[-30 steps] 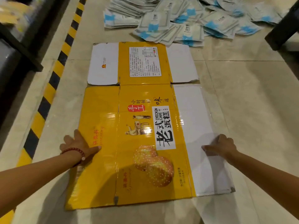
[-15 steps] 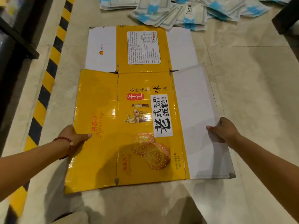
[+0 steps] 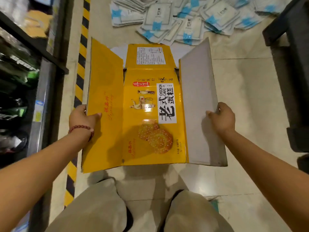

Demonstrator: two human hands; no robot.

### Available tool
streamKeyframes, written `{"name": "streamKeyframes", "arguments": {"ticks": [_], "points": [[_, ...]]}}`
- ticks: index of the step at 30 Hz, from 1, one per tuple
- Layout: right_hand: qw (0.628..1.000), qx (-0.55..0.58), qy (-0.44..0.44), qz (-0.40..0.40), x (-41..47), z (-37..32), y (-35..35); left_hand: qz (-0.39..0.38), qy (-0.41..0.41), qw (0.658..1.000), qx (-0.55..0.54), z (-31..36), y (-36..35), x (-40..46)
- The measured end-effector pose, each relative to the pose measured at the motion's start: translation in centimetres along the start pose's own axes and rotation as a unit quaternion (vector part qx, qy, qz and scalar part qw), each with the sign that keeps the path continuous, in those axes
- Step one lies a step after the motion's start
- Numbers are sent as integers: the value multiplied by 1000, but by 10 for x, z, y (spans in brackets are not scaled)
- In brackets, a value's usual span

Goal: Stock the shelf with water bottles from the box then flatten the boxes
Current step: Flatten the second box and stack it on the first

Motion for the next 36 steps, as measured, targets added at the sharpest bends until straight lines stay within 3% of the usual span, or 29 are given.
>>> {"name": "streamKeyframes", "arguments": {"ticks": [8, 13, 18, 25, 30, 36], "points": [[999, 18, -32, 3, -43, -83, 192, -23, -56, 997, 54, 188, 108, -73], [996, 38, -75, 14, -78, -98, 298, -52, -81, 989, 109, 285, 145, -123], [989, 64, -134, 19, -122, -83, 369, -100, -126, 976, 149, 352, 148, -161], [956, 129, -246, 98, -158, -49, 420, -161, -207, 950, 170, 433, 109, -192], [905, 180, -350, 163, -189, -35, 423, -263, -285, 900, 200, 488, 62, -190], [805, 251, -479, 244, -255, -25, 386, -364, -390, 799, 280, 536, 13, -214]]}}
Point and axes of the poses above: each hand's wrist, its own x-axis towards the middle knuckle, its own y-axis out of the back of the hand, z = x × y, the point moved 1 cm from there along x, towards the middle knuckle, and after that the axes turned 4 degrees about -y, right-handed, at the moved point
